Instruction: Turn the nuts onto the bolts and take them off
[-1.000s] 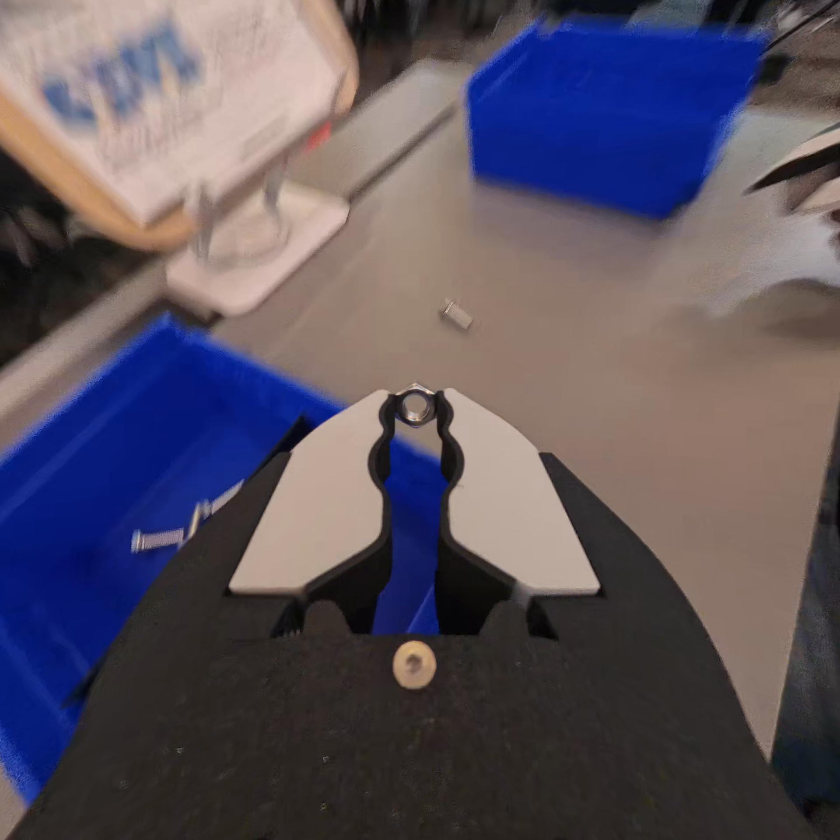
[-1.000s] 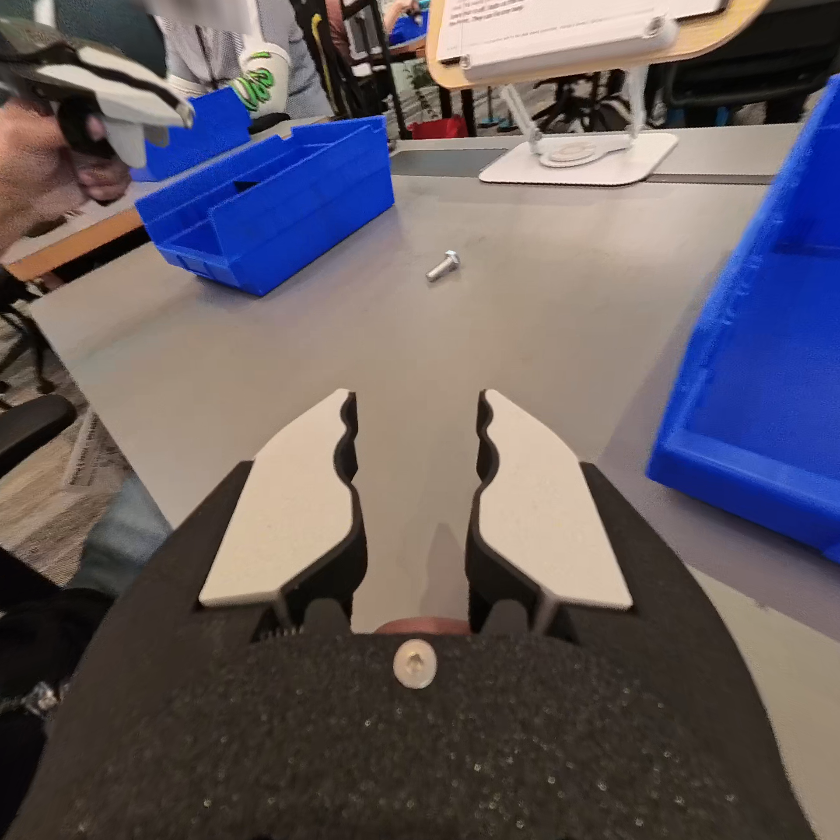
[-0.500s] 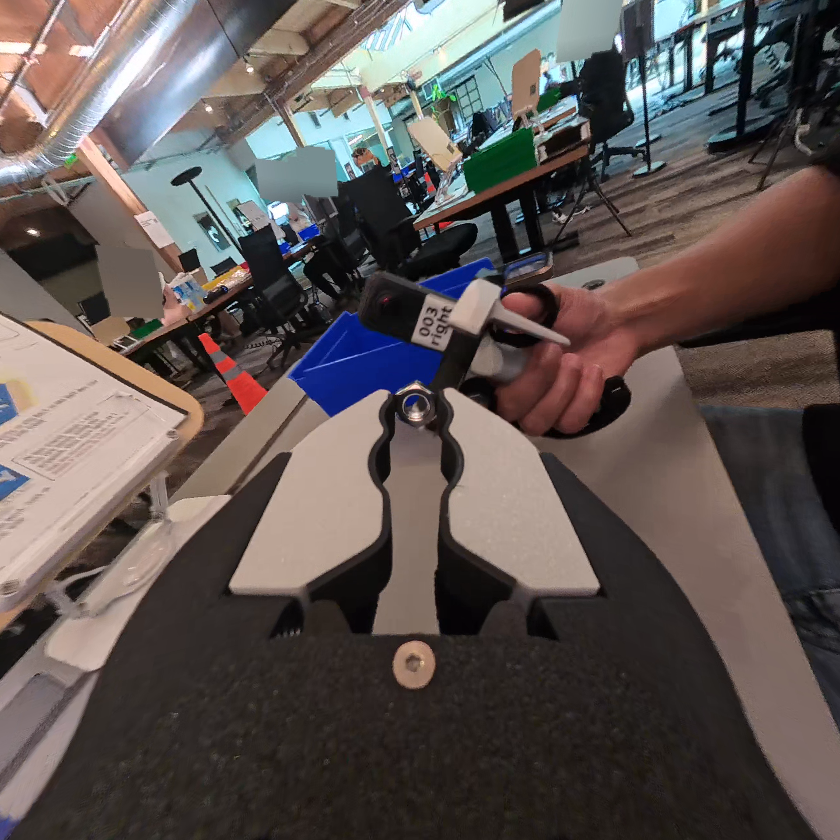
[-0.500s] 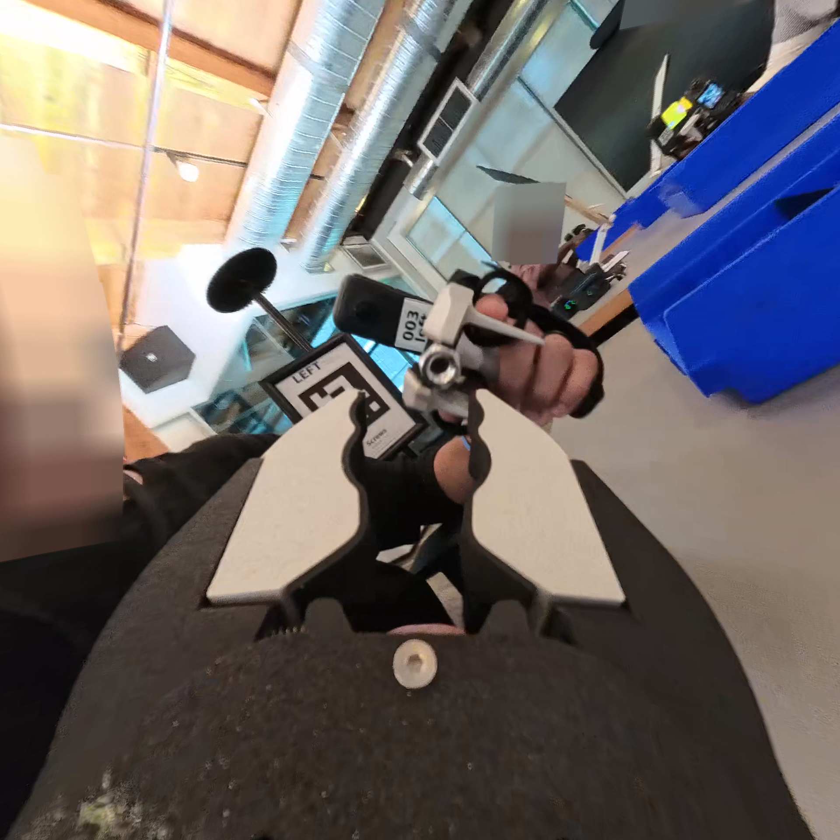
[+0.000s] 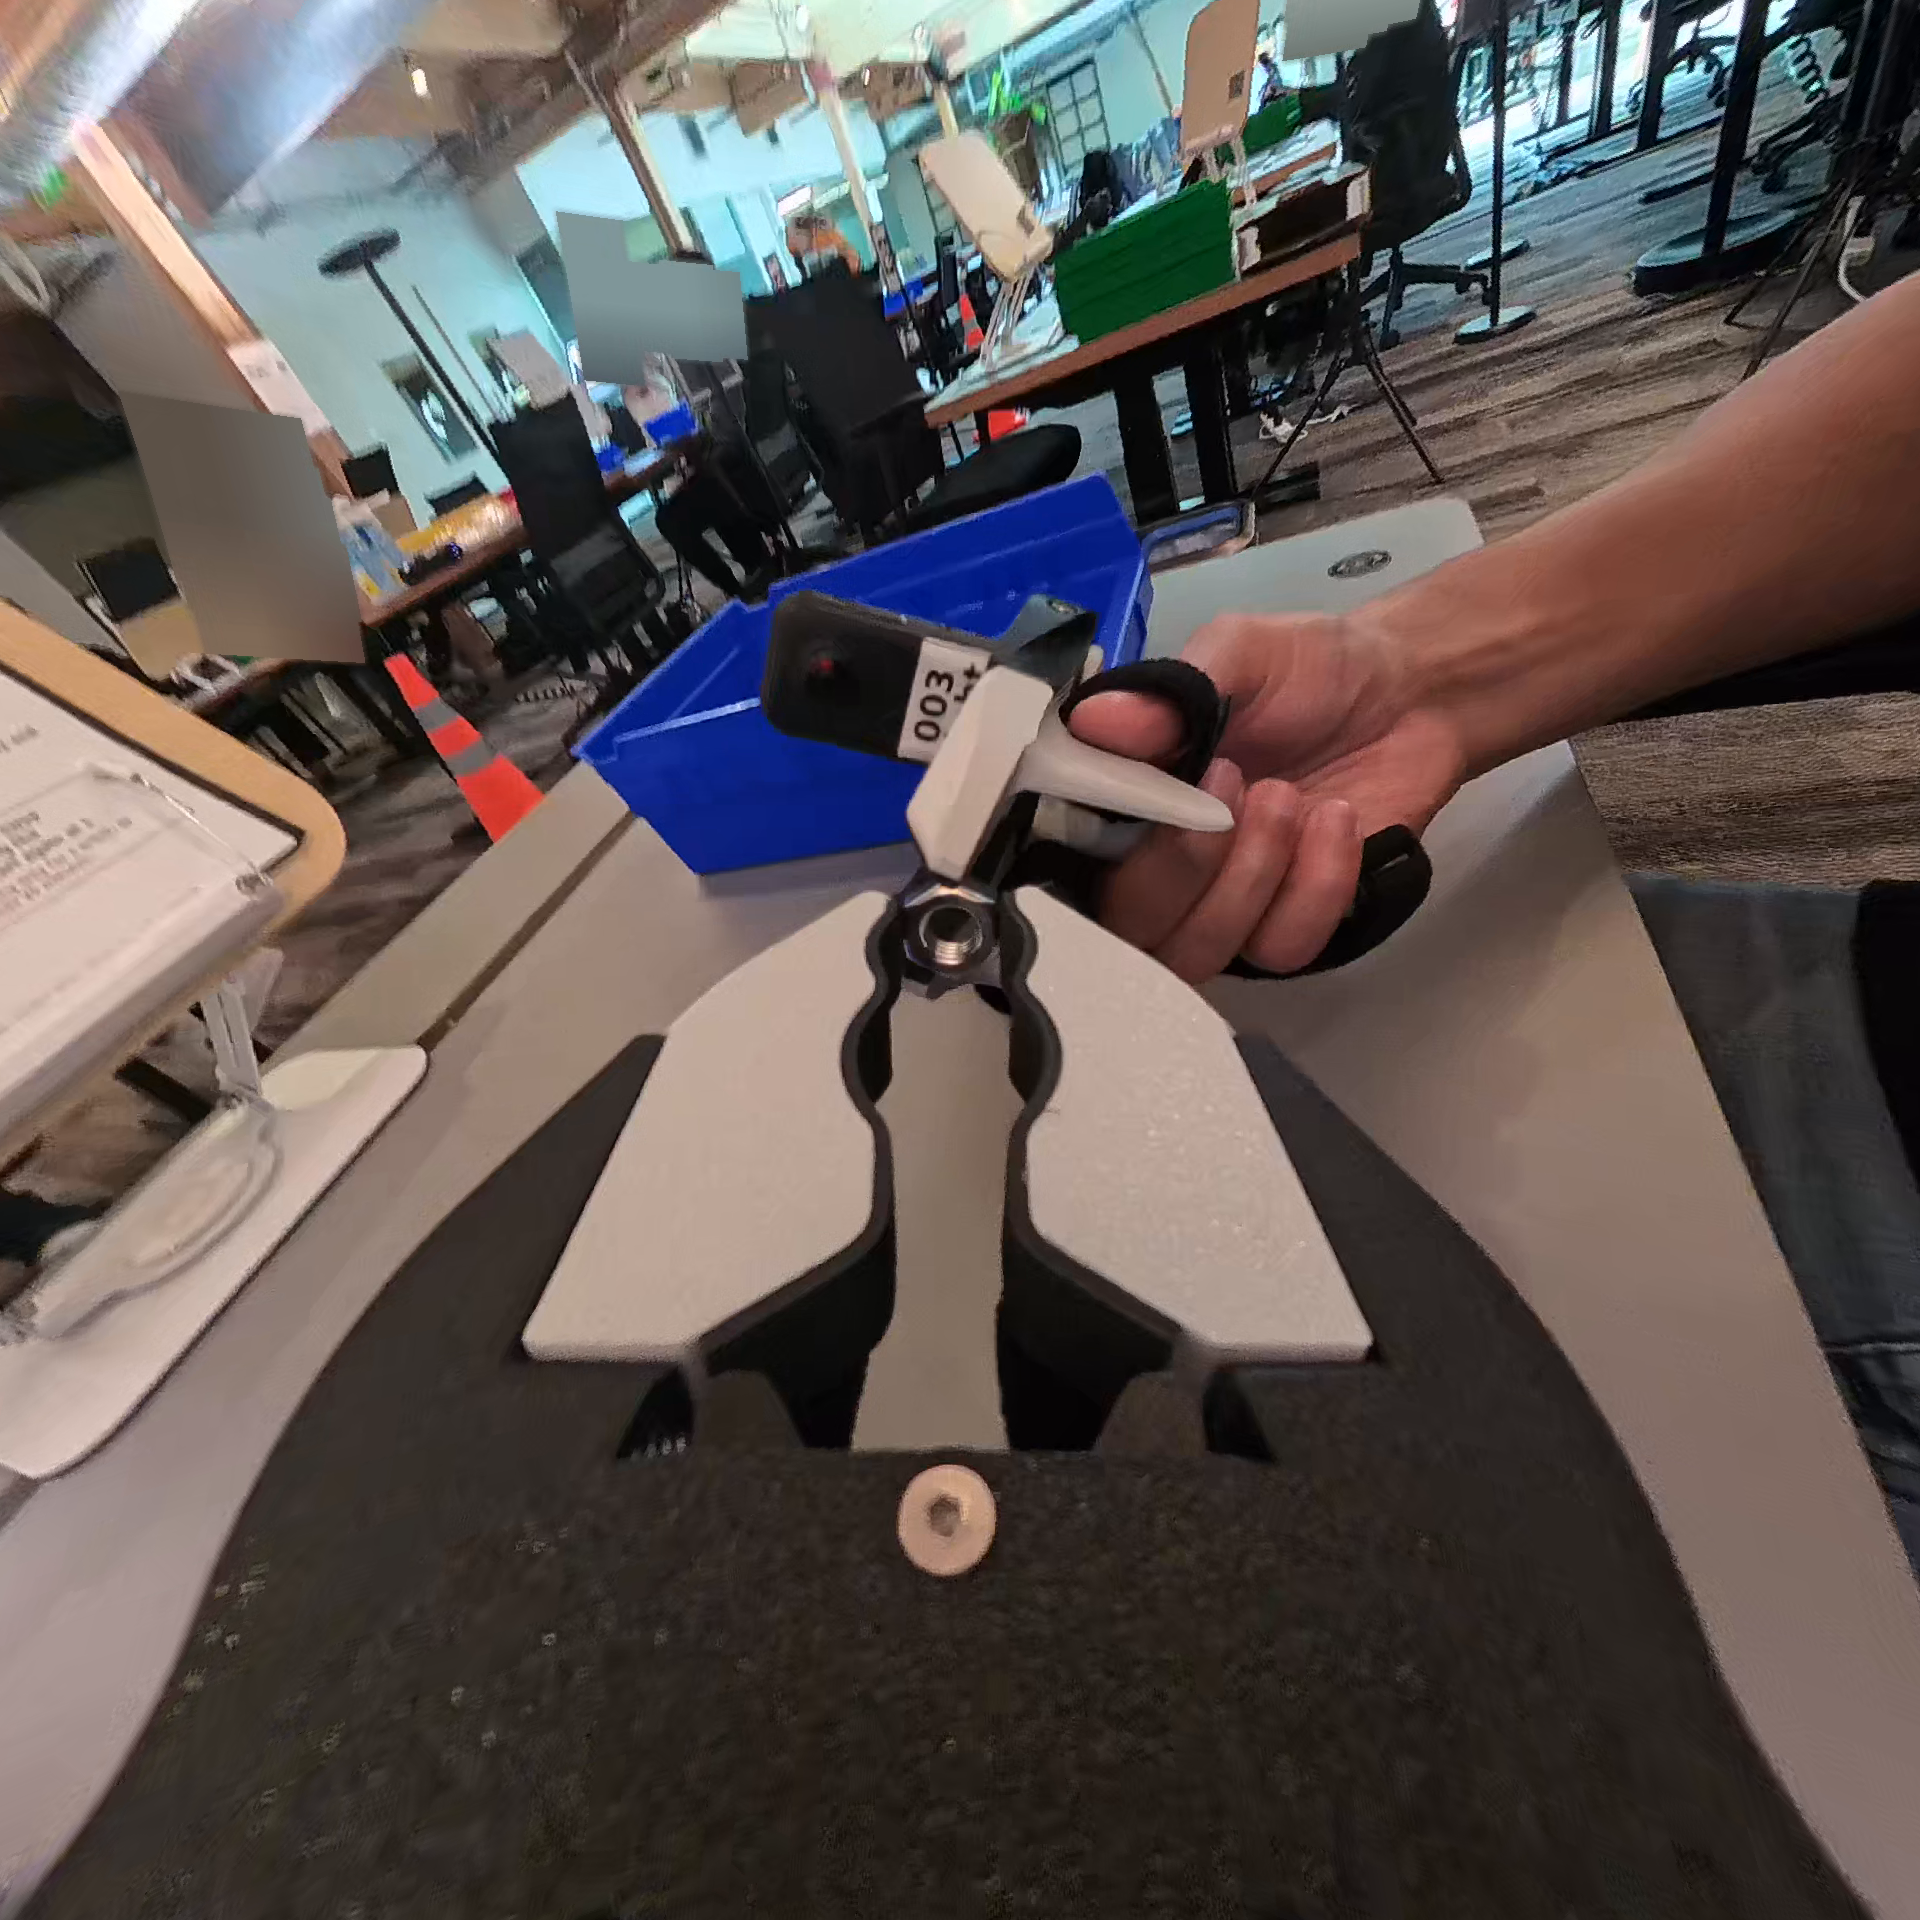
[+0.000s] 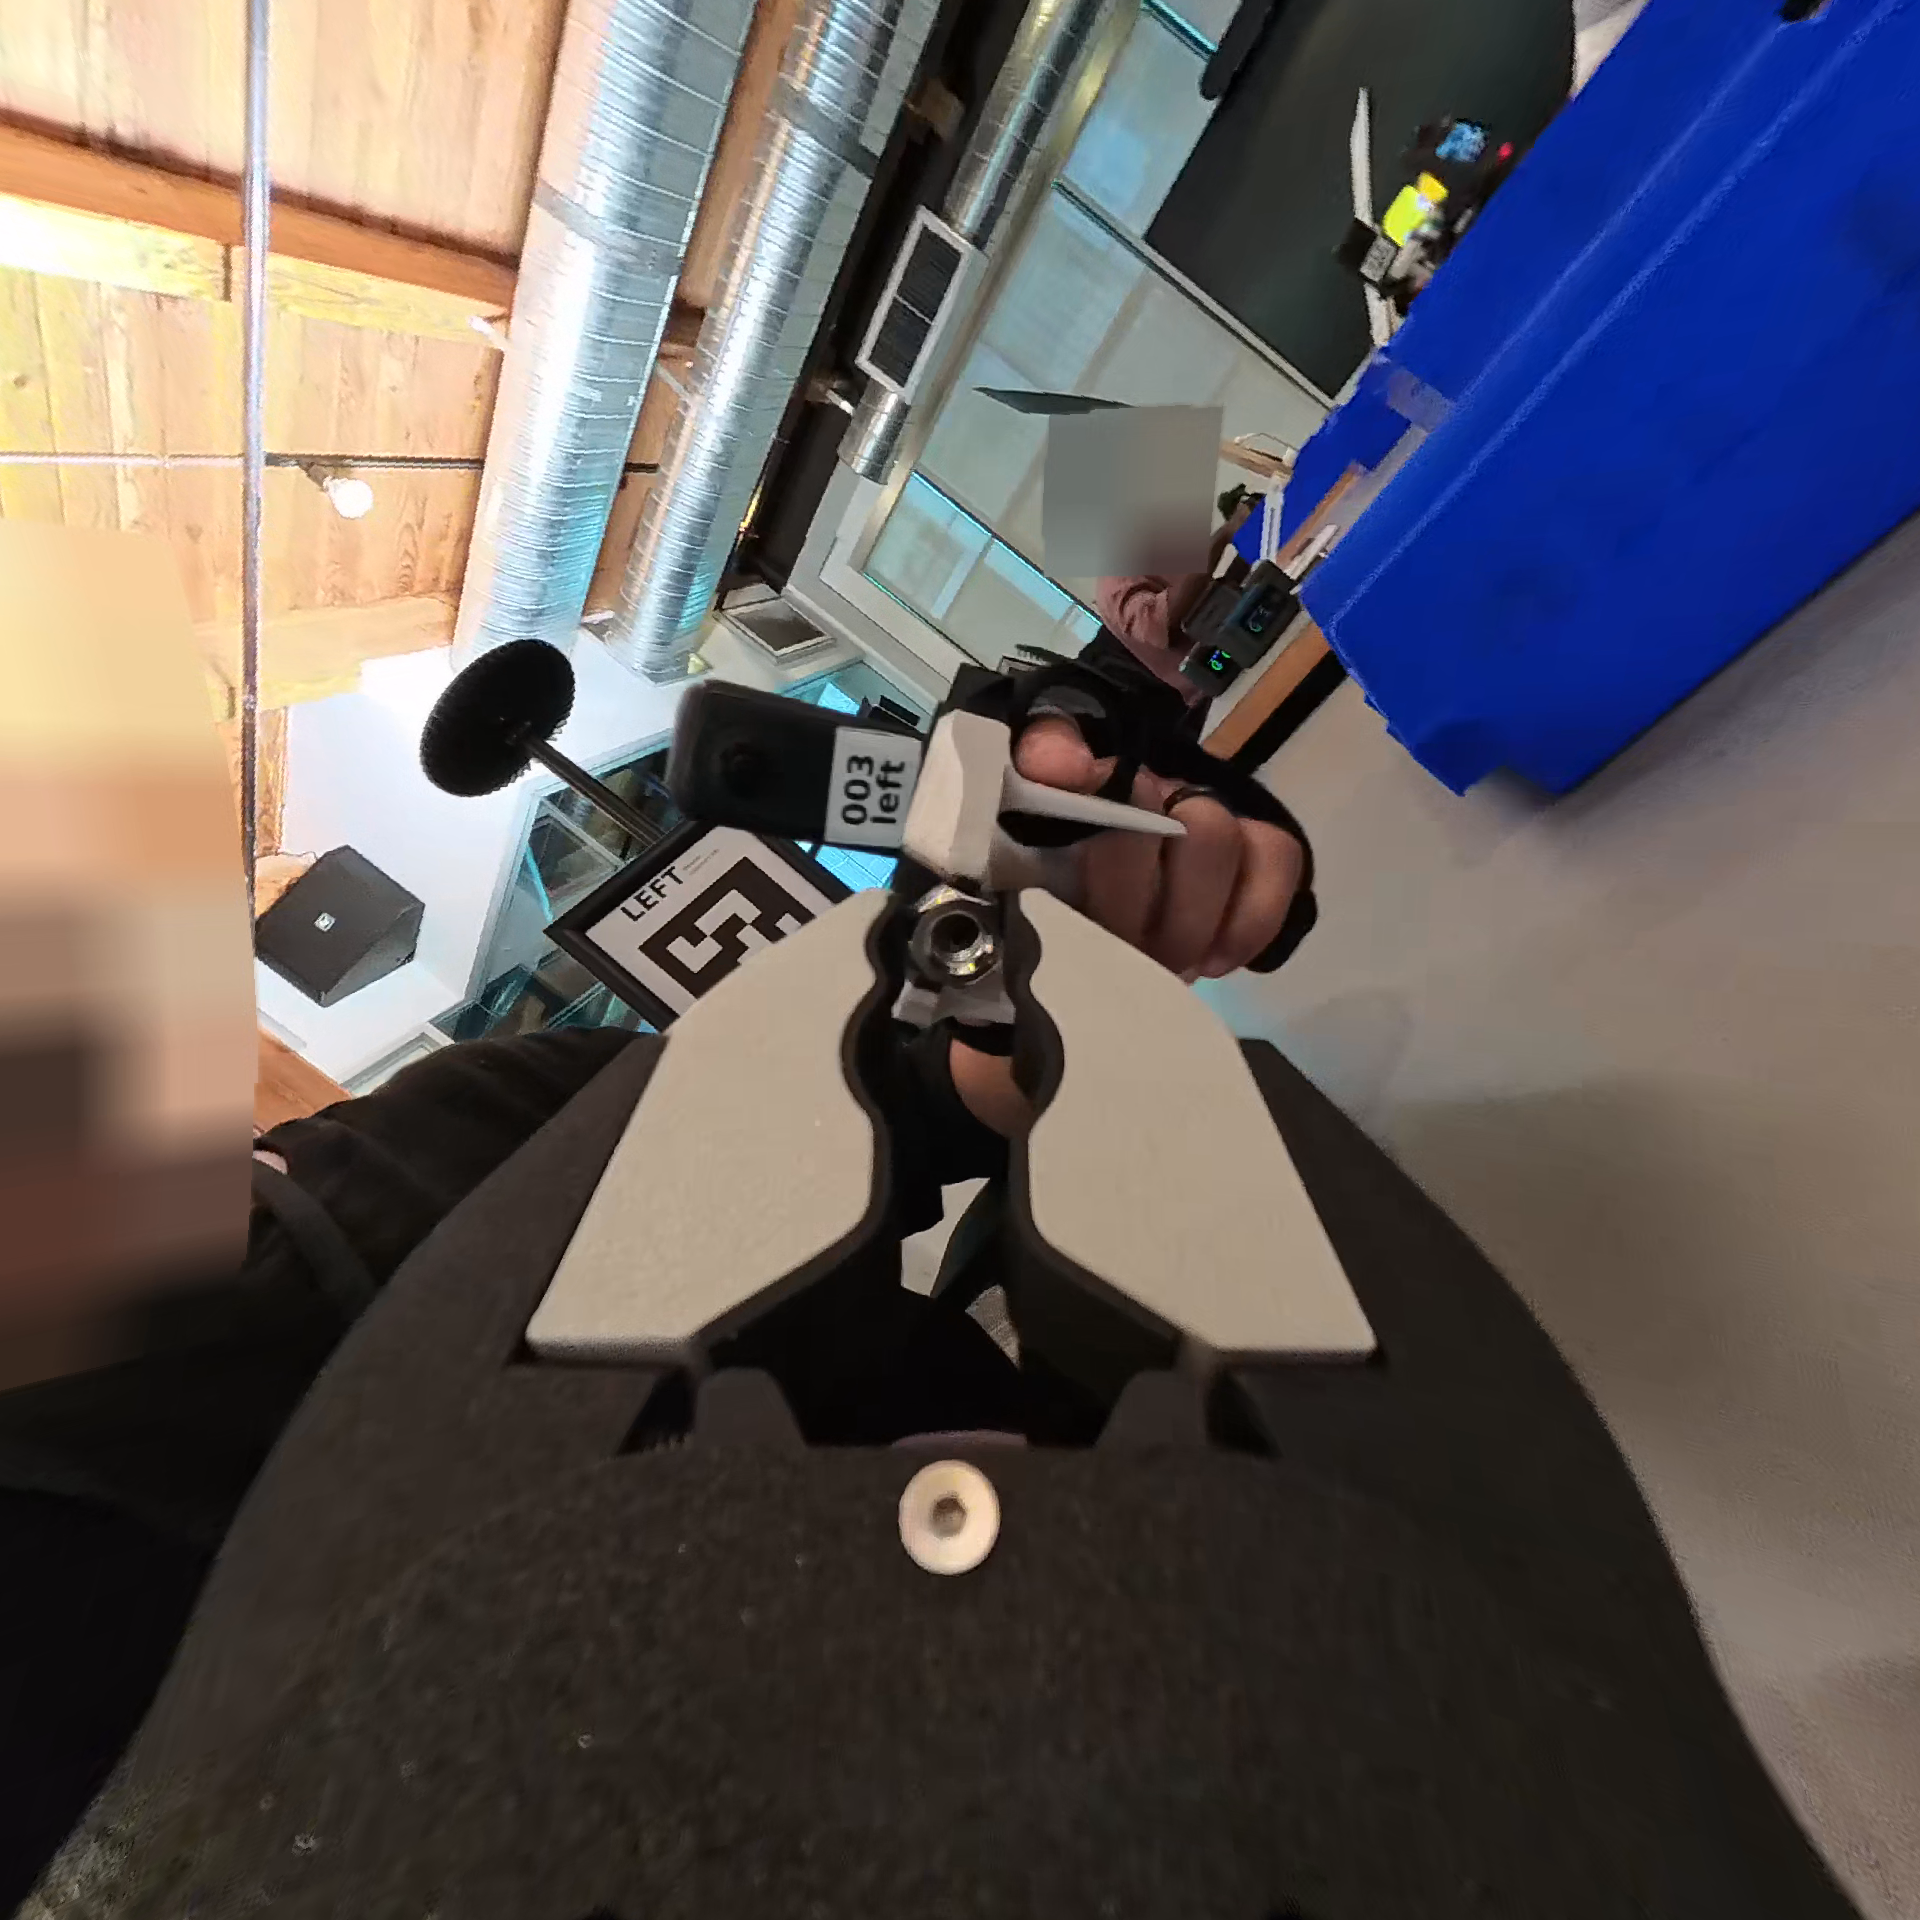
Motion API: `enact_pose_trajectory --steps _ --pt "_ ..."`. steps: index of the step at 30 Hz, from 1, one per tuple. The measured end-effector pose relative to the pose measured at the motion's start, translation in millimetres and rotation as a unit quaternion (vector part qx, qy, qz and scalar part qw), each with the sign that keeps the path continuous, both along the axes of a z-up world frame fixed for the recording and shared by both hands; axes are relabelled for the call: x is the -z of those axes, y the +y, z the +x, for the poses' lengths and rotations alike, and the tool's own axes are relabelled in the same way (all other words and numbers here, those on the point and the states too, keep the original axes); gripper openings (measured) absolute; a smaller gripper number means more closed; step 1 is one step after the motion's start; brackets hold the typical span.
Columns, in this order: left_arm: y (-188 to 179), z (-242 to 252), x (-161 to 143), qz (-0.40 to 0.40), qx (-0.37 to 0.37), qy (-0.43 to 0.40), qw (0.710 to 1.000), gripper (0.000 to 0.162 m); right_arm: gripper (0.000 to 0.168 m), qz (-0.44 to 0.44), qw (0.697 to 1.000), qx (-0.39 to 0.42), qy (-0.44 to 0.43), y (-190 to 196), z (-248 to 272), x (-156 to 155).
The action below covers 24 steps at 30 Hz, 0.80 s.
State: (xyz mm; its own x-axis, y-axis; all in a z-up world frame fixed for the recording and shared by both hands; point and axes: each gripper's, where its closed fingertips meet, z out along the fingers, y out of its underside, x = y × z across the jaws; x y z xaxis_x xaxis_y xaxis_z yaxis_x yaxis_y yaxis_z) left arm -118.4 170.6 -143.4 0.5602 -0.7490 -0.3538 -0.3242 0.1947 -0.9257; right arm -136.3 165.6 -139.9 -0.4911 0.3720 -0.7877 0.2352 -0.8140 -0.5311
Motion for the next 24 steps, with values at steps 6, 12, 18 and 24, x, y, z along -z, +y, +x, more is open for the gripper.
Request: enact_pose_trajectory --steps 6,12,18,24 --pt "0 -6 13 -0.022 -0.015 0.037 0.999 0.019 0.017 -0.04 0.999 -0.017 -0.028 -1 -3 8" --pt "0 -9 21 -0.025 -0.019 0.054 0.998 0.02 0.017 -0.044 0.998 -0.021 -0.034 -4 -7 13" --pt "0 -7 21 -0.025 -0.018 0.05 0.998 0.018 0.017 -0.044 0.998 -0.02 -0.035 -3 -7 14" --pt "1 -7 21 -0.03 -0.019 0.044 0.998 0.018 0.017 -0.045 0.998 -0.017 -0.035 -3 -7 15"
